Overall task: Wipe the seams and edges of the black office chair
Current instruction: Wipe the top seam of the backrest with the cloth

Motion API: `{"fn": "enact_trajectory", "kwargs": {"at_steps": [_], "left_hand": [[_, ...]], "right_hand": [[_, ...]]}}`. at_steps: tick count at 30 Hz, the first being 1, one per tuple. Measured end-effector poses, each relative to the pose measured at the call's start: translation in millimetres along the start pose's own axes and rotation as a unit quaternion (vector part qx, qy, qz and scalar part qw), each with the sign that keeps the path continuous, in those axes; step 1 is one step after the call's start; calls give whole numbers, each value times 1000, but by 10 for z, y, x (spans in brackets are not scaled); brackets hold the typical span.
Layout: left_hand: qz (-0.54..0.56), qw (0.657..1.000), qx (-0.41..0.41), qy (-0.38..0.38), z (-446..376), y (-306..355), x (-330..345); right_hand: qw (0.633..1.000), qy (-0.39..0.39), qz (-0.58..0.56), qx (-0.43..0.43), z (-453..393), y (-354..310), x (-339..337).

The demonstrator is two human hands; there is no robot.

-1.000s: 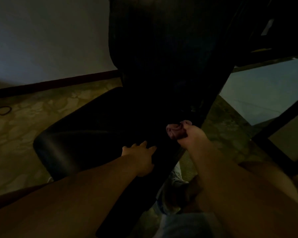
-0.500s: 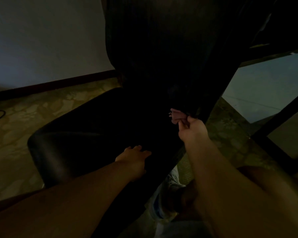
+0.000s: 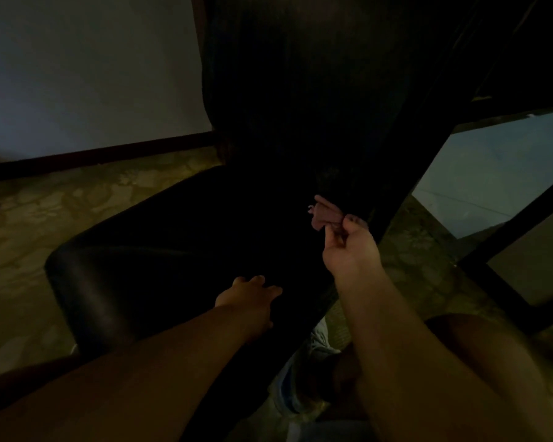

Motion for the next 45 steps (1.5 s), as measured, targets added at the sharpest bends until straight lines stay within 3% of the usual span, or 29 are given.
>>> {"fn": "enact_trajectory", "kwargs": {"at_steps": [5, 10, 13, 15, 16, 18, 20, 23, 26, 29, 30, 33, 35, 36, 39, 45], "left_hand": [[11, 1000, 1, -2, 31, 39, -51], [37, 999, -6, 0, 182, 105, -126], [41, 999, 6, 13, 271, 135, -146], [40, 999, 6, 19, 305, 145, -173], [43, 999, 4, 21, 319, 149, -186], [44, 999, 5, 20, 330, 145, -190], [41, 999, 6, 20, 330, 126, -172], [34, 999, 10, 22, 339, 118, -162], [34, 999, 16, 22, 350, 117, -178], [33, 999, 10, 13, 339, 121, -174], [30, 999, 3, 11, 328, 123, -174], [27, 999, -19, 0, 308, 126, -186], [28, 999, -18, -8, 318, 126, -209], [30, 999, -17, -9, 327, 124, -221], [37, 999, -13, -4, 341, 109, -202], [15, 999, -50, -13, 412, 113, -142]], "right_hand": [[998, 38, 54, 6, -11, 43, -49], [999, 23, -1, -30, 305, -95, 213], [986, 27, 46, -156, 542, -318, 391], [943, 55, 132, -301, 717, -521, 512], [891, 92, 217, -387, 801, -648, 559], [724, 185, 388, -539, 1005, -894, 699], [566, 214, 461, -649, 1145, -1090, 845], [431, 194, 531, -703, 1090, -1176, 957], [328, 130, 605, -714, 929, -948, 1093], [238, 16, 714, -658, 594, -673, 1177], [186, -14, 752, -632, 486, -550, 1167], [-51, -77, 835, -542, 210, -150, 923], [-143, -97, 882, -439, 28, -7, 675], [-156, -94, 899, -398, -33, 19, 572], [-142, -91, 935, -311, -169, 59, 331], [-34, -131, 954, -267, -108, 257, 94]]}}
Point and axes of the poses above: each hand's wrist, its own z-axis away from the middle knuckle, its own x-axis out of the palm, y = z × x, the point moved 5 cm from there along -z, towards the middle knuckle, and after that the axes turned 14 degrees about z, right-handed, at the moved point
